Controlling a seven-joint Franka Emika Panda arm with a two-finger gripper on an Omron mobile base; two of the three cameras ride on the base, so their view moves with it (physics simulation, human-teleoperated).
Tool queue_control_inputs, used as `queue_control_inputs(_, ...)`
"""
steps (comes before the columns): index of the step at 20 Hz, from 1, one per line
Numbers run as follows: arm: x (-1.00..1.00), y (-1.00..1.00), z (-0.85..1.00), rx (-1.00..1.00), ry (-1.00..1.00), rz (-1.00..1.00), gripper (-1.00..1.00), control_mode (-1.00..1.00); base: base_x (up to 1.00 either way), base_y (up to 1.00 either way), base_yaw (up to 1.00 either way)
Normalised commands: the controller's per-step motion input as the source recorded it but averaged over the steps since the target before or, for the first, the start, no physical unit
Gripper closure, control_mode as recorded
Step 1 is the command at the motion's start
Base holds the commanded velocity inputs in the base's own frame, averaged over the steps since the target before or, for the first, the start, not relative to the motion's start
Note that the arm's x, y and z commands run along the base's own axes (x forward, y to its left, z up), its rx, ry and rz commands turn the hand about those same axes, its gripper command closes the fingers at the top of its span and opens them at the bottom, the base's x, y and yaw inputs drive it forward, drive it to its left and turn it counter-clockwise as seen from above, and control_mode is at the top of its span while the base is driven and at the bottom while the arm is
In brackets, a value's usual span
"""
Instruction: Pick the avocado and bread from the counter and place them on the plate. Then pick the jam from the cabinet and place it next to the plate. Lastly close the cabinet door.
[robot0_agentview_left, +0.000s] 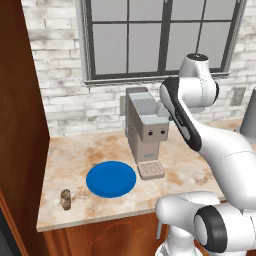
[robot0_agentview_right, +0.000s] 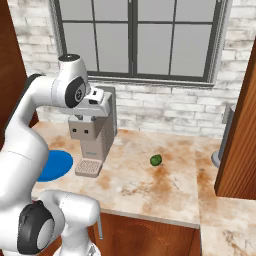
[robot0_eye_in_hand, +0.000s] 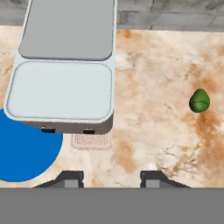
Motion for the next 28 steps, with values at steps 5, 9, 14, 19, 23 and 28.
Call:
queue_control_inputs(5,-0.22,-0.10,0.00,0.00,-0.04,0.00,-1.00,-1.00,0.00,0.00,0.00)
queue_control_inputs(9,-0.39,-0.33,-0.07,0.00,-0.09,0.01,-1.00,-1.00,0.00,0.00,0.00)
queue_control_inputs(14,-0.24,-0.40,-0.08,0.00,-0.06,0.03,-1.00,-1.00,0.00,0.00,0.00)
queue_control_inputs(19,-0.03,-0.51,-0.19,0.00,0.00,0.04,-1.00,-1.00,0.00,0.00,0.00)
queue_control_inputs(23,0.00,-0.51,-0.25,0.00,0.00,0.02,-1.00,-1.00,0.00,0.00,0.00)
queue_control_inputs(28,0.00,-0.47,-0.34,0.00,0.00,0.00,-1.00,-1.00,0.00,0.00,0.00)
